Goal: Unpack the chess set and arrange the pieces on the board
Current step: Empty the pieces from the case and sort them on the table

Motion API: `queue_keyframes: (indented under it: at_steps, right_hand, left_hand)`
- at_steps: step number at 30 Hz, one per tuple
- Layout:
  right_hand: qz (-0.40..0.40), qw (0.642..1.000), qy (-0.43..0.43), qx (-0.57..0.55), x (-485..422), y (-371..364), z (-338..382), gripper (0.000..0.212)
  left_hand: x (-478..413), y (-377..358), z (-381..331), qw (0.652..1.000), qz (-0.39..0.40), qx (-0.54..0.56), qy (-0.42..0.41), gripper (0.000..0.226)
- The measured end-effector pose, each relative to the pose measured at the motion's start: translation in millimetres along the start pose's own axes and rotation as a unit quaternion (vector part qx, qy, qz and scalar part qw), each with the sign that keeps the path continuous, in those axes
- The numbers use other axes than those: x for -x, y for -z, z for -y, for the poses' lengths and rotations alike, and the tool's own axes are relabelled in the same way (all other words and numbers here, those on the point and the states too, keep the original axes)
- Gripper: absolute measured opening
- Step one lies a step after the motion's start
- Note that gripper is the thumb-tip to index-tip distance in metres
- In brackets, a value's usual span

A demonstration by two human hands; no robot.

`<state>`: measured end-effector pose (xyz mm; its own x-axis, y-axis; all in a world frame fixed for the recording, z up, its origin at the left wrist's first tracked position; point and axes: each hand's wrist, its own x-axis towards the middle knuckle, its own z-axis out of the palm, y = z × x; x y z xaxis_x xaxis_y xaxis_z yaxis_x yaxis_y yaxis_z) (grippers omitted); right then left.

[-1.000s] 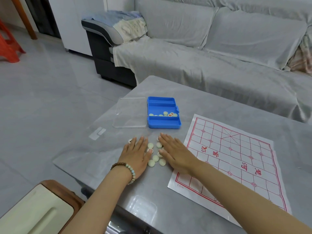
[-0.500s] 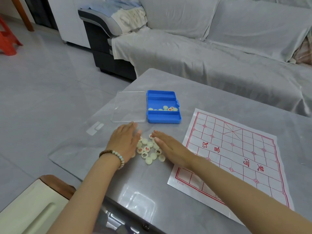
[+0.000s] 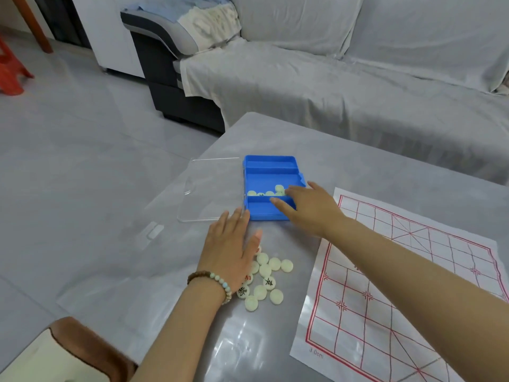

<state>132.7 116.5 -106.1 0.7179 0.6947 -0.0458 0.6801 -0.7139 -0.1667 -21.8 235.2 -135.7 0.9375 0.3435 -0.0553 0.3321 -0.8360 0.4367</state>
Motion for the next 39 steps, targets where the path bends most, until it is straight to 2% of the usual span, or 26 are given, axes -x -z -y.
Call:
queue_keyframes:
  at_steps: [1, 4, 6, 8, 10, 13, 14, 16, 18, 21, 25, 29, 31, 34, 39]
  right_hand:
    - [0.005, 1.0, 0.01, -0.016, -4.5, -3.1, 2.6, 0.065]
    - [0.062, 0.983, 0.018, -0.171, -11.9, -4.7, 8.7, 0.058]
    - [0.021, 0.976, 0.003, -0.217, -16.5, -0.1, 7.5, 0.054]
    - [-0.029, 0.98, -0.029, -0.195, -24.7, 5.5, 3.2, 0.051]
    - [0.003, 0.991, -0.052, -0.121, -30.7, 6.4, 3.7, 0.053]
    - [0.051, 0.998, -0.033, -0.012, -41.2, -1.6, 16.2, 0.048]
    - [0.049, 0.998, -0.023, -0.024, -45.6, -4.8, 20.1, 0.044]
    - [0.041, 0.987, -0.018, -0.154, -53.0, -6.9, 23.4, 0.037]
    - [0.014, 0.97, -0.021, -0.241, -58.6, -4.7, 20.9, 0.038]
    - [-0.004, 0.985, -0.032, -0.171, -62.2, -7.0, 11.0, 0.036]
    - [0.036, 0.982, -0.02, -0.185, -66.6, -16.1, 24.9, 0.035]
    - [-0.027, 0.984, 0.003, -0.179, -70.0, -28.3, 36.6, 0.031]
    - [-0.061, 0.988, 0.022, -0.14, -71.1, -33.7, 36.0, 0.03]
    - [-0.071, 0.993, 0.043, -0.08, -73.9, -37.4, 37.5, 0.035]
    - [-0.077, 0.992, 0.045, -0.09, -77.1, -37.5, 33.9, 0.049]
  left_hand:
    - [-3.6, -1.0, -1.7, 1.0, -0.001, 0.005, 0.0, 0.056]
    - [-12.6, -3.0, -2.7, 1.0, -0.004, 0.008, 0.003, 0.056]
    - [-15.6, -3.4, 0.5, 1.0, -0.014, 0.005, 0.016, 0.057]
    - [-17.6, -0.8, 4.2, 0.999, -0.032, 0.0, 0.024, 0.064]
    - [-16.0, 0.9, 7.6, 0.999, -0.037, -0.007, 0.03, 0.071]
    - [-12.6, 2.2, 12.6, 0.998, -0.023, -0.03, 0.045, 0.071]
    - [-12.1, 2.1, 13.6, 0.998, -0.016, -0.038, 0.05, 0.065]
    - [-11.9, 1.0, 15.1, 0.998, -0.014, -0.038, 0.053, 0.058]
    - [-12.8, 0.6, 16.2, 0.998, -0.021, -0.037, 0.049, 0.069]
    - [-14.0, -1.7, 17.3, 0.998, -0.027, -0.042, 0.047, 0.092]
    - [-13.4, -3.4, 18.4, 0.998, -0.036, -0.033, 0.043, 0.095]
    - [-13.2, -5.1, 20.4, 0.998, -0.04, -0.038, 0.039, 0.099]
    - [-13.2, -4.2, 20.2, 0.998, -0.038, -0.037, 0.041, 0.094]
    - [-13.3, -2.7, 21.3, 0.998, -0.039, -0.025, 0.041, 0.087]
    - [-12.6, -2.6, 23.8, 0.998, -0.031, -0.029, 0.041, 0.086]
